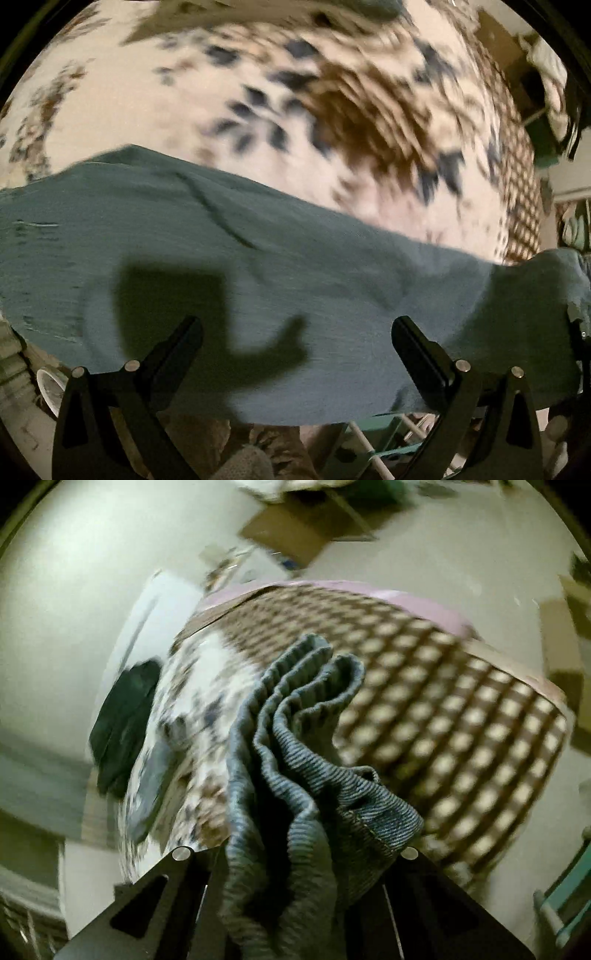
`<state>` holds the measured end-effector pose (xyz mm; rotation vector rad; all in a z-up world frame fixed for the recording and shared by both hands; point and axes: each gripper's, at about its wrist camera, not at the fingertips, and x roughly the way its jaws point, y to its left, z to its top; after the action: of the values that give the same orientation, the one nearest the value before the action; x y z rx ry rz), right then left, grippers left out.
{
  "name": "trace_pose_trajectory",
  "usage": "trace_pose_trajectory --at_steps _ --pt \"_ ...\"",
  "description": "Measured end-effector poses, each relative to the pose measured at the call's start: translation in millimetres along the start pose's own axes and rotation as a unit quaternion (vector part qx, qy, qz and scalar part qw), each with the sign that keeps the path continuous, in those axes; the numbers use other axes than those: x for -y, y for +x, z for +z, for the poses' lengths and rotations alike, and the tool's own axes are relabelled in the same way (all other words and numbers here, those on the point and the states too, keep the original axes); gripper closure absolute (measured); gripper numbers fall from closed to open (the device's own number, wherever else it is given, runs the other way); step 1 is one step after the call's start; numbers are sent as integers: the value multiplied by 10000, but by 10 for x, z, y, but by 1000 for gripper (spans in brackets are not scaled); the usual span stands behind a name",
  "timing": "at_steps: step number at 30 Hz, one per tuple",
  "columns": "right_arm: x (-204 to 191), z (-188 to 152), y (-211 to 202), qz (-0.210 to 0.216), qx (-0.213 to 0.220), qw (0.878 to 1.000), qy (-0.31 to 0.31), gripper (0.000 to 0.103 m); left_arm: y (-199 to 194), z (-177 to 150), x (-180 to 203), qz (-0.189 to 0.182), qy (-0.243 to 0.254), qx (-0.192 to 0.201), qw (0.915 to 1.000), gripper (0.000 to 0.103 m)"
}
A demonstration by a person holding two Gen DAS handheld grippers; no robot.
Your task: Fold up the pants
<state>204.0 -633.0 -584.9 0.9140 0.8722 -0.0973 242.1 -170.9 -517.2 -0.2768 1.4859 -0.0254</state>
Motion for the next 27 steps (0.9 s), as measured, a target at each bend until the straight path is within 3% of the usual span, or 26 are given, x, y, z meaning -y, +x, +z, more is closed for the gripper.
trace_pose_trajectory --at_steps 4,10,13,16,18,19,20,22,24,27 --pt "-650 -483 212 153 -385 9967 -704 95 -340 -101 -554 -55 -378 189 9991 0" --pt "-1311 -1608 879 187 -1317 9788 -1559 95 -512 -338 -1488 235 -1027 327 9939 0" --pt "-1517 -2237 1171 56 -1775 9601 -2160 95 -491 -431 -1917 291 -1350 278 9900 0" --pt "-1659 -2772 1525 -310 -2265 9341 -2742 94 -490 -509 -2216 313 -1611 333 9859 0" --pt "-1751 -3077 1740 -678 -2512 9120 -3171 82 -511 -549 -2375 282 -1738 382 9836 0" --pt "-1837 -3219 1822 -848 -2589 8983 -3448 63 -522 -550 -2397 278 -1781 407 9828 0" --pt "-1937 -3334 1865 -815 -2685 8867 -3676 52 -541 -561 -2445 263 -1820 440 9820 0" --pt "-2131 -3475 1859 -427 -2942 8753 -3814 21 -573 -560 -2483 283 -1885 516 9803 0" --pt "-2299 -3528 1777 -9 -3225 8725 -3670 19 -623 -556 -2517 284 -1883 590 9799 0" --pt "-2309 -3321 1651 206 -3261 8902 -3173 17 -660 -514 -2492 133 -1884 672 9797 0"
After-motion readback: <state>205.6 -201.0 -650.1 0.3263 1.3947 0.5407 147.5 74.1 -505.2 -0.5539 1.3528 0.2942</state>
